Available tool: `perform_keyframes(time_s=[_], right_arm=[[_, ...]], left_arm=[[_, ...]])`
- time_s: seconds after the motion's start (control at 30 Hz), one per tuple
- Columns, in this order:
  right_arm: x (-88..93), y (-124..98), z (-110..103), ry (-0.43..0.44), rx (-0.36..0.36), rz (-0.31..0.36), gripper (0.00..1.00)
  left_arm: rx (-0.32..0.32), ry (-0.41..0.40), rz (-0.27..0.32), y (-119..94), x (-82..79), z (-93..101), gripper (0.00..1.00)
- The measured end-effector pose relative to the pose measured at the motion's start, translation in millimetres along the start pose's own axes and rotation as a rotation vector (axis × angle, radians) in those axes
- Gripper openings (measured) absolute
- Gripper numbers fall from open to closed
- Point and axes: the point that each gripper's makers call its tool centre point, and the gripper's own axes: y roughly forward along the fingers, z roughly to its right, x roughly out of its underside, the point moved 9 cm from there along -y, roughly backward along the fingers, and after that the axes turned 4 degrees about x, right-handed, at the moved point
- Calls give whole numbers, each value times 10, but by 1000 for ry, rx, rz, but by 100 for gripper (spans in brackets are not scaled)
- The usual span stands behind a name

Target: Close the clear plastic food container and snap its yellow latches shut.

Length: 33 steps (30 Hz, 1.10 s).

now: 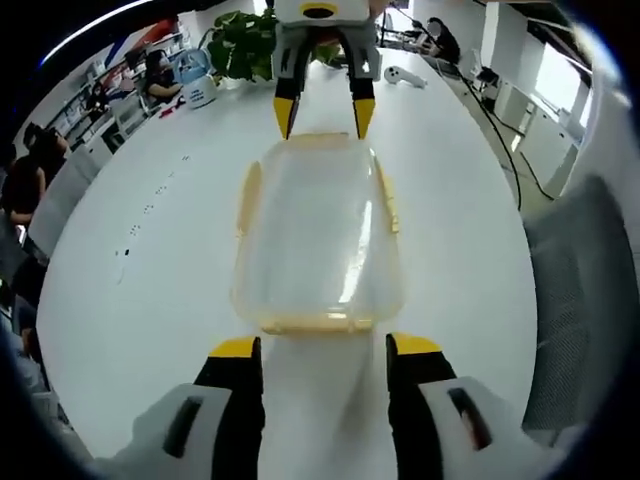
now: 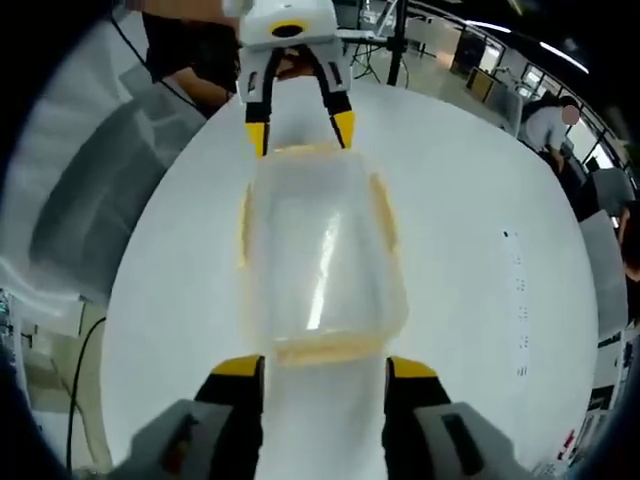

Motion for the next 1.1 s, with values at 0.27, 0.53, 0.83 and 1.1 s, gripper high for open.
perform_keyframes(time_s=[0.27, 0.53, 0.83, 1.1], right_arm=[[-50, -140, 37, 189, 25, 103, 44], [-111, -158, 116, 408, 78, 110, 44], [-148, -74, 115, 564, 123, 85, 40], [-149, -9, 94, 733, 126, 109, 36]], left_arm=[[-52, -121, 59, -145, -88, -17, 45], [-106, -425, 112, -202, -156, -73, 44], [-168, -656, 137, -162, -171, -35, 44], [-180, -757, 130, -110, -153, -1, 41]])
